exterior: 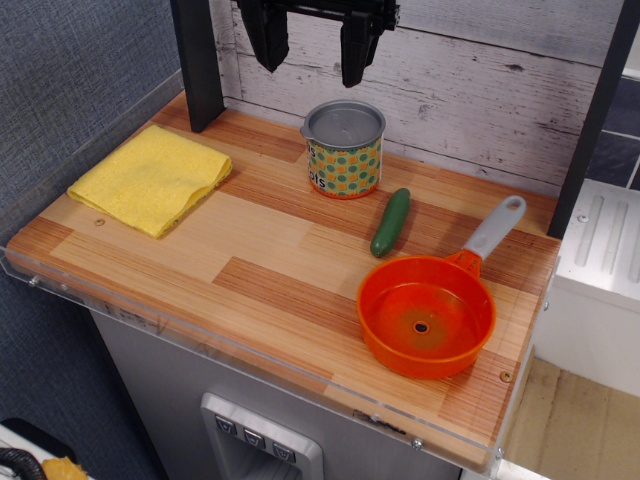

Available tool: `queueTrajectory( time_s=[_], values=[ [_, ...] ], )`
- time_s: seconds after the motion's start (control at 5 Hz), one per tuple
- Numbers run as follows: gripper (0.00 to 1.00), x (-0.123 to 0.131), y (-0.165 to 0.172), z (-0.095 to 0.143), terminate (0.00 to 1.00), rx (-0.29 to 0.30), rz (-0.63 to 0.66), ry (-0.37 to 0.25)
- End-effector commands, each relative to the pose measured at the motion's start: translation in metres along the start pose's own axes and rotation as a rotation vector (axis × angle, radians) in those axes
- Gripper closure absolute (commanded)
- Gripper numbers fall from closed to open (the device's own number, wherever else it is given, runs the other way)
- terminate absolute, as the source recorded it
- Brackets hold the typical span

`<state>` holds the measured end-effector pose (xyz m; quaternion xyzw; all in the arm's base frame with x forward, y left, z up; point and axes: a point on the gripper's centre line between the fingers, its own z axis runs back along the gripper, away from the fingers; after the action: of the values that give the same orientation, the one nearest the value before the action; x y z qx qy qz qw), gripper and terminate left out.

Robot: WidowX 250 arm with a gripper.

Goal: Place the red pan over the yellow cloth

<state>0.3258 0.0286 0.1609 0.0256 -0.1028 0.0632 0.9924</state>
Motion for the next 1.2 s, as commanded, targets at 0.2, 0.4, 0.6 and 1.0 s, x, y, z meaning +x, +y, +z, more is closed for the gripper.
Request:
queueTrajectory(
  time_s=[0.2,0.4,0.6,1.0],
  values=[
    [0.0,-0.021,-0.014,-0.005,0.0,-0.006,-0.063,0.045],
    [0.0,-0.044,-0.031,-0.014,0.0,0.006,-0.154,0.052],
    [0.0,-0.057,-0.042,-0.038,0.0,-0.018,-0.285,0.104],
    [0.0,-0.057,-0.051,-0.075,0.0,-0.063,-0.496,0.165]
  ],
)
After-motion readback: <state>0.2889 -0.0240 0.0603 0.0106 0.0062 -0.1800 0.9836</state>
